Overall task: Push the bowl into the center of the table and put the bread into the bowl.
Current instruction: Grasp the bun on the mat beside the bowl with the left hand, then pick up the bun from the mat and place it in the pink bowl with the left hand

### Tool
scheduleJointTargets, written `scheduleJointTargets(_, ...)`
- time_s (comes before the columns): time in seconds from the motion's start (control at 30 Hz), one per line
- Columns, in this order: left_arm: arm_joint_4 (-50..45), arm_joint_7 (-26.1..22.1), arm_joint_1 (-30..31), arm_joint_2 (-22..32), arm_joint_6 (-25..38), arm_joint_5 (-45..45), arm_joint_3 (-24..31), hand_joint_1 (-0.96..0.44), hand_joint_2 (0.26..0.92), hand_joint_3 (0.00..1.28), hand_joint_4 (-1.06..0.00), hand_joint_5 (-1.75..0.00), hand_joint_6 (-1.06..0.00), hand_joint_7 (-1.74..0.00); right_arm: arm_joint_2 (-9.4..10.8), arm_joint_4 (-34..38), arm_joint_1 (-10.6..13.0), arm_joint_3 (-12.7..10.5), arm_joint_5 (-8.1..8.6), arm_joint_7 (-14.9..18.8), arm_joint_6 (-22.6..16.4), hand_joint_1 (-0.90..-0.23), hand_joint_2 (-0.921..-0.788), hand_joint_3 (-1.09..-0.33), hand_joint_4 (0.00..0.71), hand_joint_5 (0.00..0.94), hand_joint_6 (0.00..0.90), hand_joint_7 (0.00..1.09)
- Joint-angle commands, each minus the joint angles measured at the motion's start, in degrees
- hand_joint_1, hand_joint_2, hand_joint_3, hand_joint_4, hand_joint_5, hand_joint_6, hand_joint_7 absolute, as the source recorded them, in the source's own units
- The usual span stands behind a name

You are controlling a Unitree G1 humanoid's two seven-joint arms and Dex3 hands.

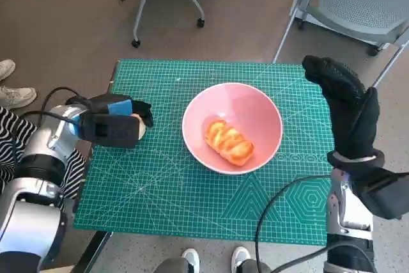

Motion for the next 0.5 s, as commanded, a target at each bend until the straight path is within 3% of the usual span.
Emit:
scheduleJointTargets(0.03,-2.3,-0.9,-1.7,2.5,-1.7,-1.9,1.8,0.0,0.92,0.08,-0.73,-1.13,-0.56,-1.22,0.0,0.0,1.4,-0.1,-0.64,-0.8,0.9,-0.673,-0.921,-0.718,0.235,0.007,0.121,0.5)
scheduleJointTargets(0.33,-9.1,-3.4,-1.3,4.4,-4.8,-7.0,6.3,0.0,0.92,0.08,-0.73,-1.09,-0.57,-1.26,0.0,-0.2,1.4,0.0,-0.34,-0.9,1.2,-0.677,-0.921,-0.718,0.239,0.007,0.125,0.5)
scheduleJointTargets(0.5,-17.5,-5.5,-0.2,5.1,-4.7,-10.9,9.3,0.0,0.92,0.05,-0.76,-1.02,-0.61,-1.25,0.1,0.1,1.2,0.0,-0.27,-0.8,1.1,-0.679,-0.921,-0.717,0.24,0.006,0.128,0.5)
